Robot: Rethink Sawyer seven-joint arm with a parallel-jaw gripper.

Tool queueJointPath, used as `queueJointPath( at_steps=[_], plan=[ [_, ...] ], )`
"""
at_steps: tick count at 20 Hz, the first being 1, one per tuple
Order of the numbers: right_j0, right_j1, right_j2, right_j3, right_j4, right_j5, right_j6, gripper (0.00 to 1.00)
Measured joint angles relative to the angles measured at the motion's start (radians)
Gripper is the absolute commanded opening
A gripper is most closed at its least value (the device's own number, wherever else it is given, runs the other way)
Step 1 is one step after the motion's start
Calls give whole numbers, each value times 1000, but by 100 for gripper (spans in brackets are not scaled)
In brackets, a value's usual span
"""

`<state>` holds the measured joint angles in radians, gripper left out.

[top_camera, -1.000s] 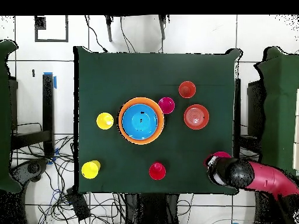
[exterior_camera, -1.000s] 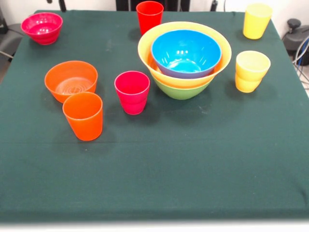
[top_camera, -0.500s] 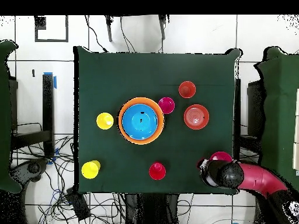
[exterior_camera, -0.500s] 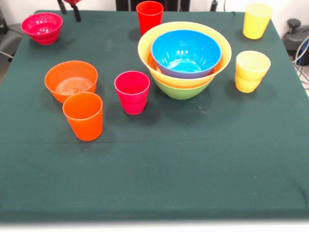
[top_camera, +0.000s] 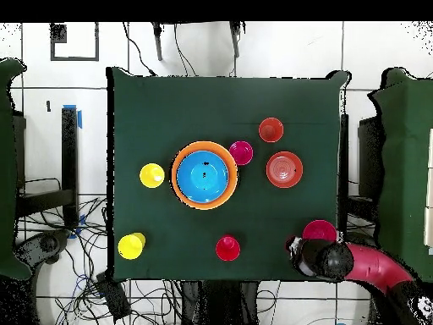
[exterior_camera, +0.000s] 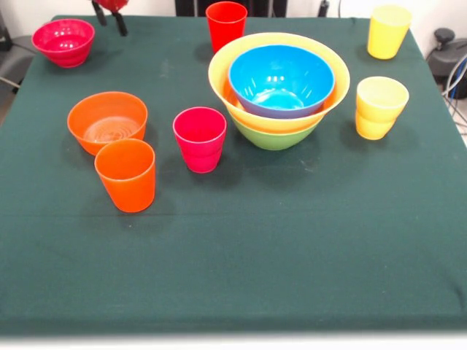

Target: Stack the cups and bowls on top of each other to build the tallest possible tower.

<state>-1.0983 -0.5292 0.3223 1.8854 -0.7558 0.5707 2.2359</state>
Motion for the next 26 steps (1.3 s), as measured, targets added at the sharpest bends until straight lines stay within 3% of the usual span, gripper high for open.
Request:
queueJointPath(
  at_steps=[10, 26],
  plan=[
    [-57, 3, 13, 0, -2, 0, 0, 100],
    [-59, -38, 70, 0, 0, 27, 0, 100]
  ],
)
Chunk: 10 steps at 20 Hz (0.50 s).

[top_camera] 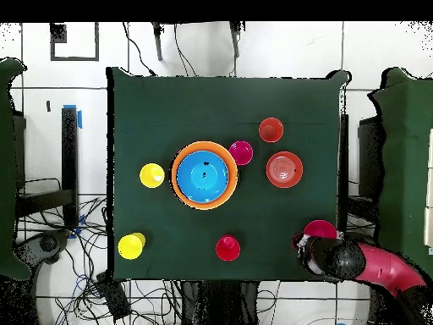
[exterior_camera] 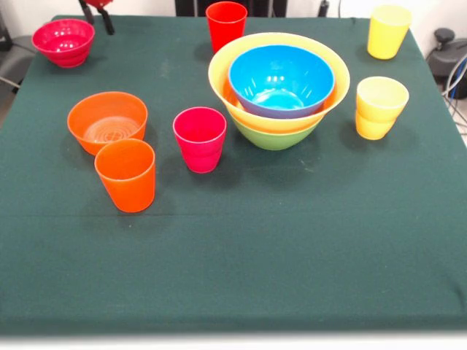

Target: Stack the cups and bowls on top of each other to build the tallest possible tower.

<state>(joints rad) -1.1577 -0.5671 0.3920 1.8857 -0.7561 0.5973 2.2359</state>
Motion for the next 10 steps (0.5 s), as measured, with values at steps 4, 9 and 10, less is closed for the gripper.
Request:
queueJointPath(
  at_steps=[4, 9, 10],
  plan=[
    [-3, -26, 14, 0, 6, 32, 0, 100],
    [-19, -70, 47, 1, 17, 91, 0, 100],
    [-20, -72, 49, 1, 17, 94, 0, 100]
  ],
)
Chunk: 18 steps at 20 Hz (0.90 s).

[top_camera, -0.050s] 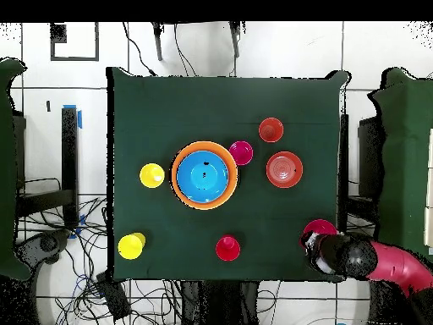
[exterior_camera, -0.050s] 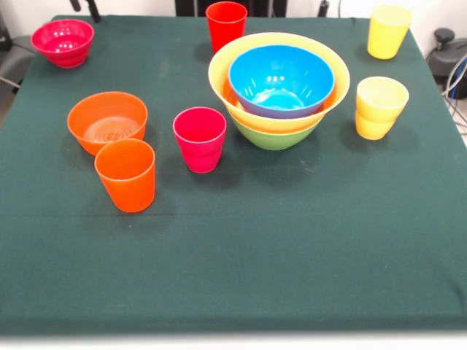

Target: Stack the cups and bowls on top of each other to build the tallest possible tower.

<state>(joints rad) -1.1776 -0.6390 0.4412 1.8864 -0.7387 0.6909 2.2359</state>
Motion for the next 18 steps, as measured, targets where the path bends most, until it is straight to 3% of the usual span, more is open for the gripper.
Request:
queueJointPath(
  at_steps=[12, 18],
  plan=[
    [-6, -2, 55, 0, -11, 26, -27, 100],
    [-6, 1, 103, -2, -34, 30, -140, 100]
  ],
)
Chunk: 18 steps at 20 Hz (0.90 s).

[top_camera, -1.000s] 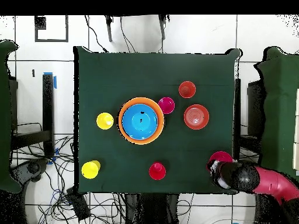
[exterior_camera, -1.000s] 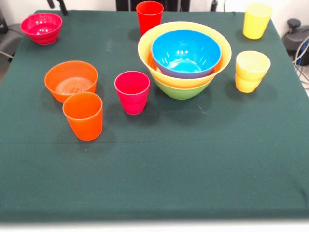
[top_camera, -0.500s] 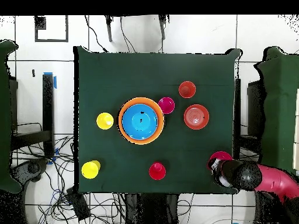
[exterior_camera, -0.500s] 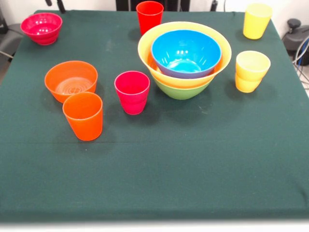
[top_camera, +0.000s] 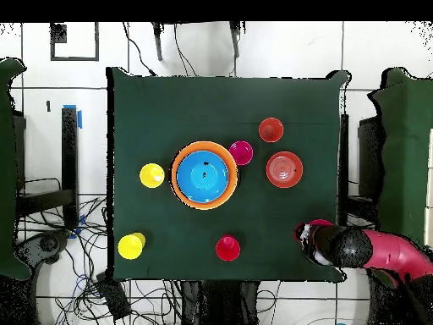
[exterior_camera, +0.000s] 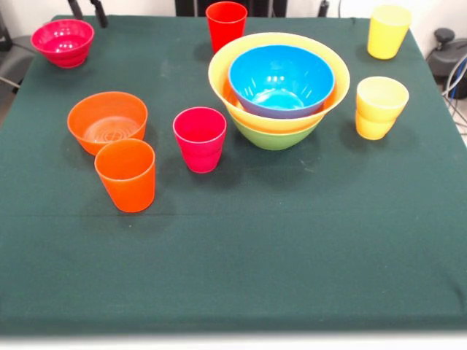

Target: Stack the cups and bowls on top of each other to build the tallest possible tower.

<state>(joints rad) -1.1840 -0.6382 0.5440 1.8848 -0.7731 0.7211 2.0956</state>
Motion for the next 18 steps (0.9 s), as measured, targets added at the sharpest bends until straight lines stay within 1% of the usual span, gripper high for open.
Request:
queueJointPath(
  at_steps=[2, 3, 6, 8, 9, 11, 12, 15, 18],
  plan=[
    [0, 1, 10, -2, -4, 4, -33, 100],
    [0, 7, 29, -9, -13, 15, -97, 100],
    [0, 23, 51, -21, -25, 37, -205, 100],
    [0, 29, 58, -25, -27, 42, -247, 100],
    [0, 36, 66, -28, -29, 46, -292, 100],
    [0, 43, 73, -32, -31, 49, -332, 100],
    [1, 50, 78, -35, -31, 51, -369, 100],
    [6, 62, 79, -43, -31, 52, -409, 100],
    [11, 75, 79, -55, -31, 61, -413, 100]
  ],
)
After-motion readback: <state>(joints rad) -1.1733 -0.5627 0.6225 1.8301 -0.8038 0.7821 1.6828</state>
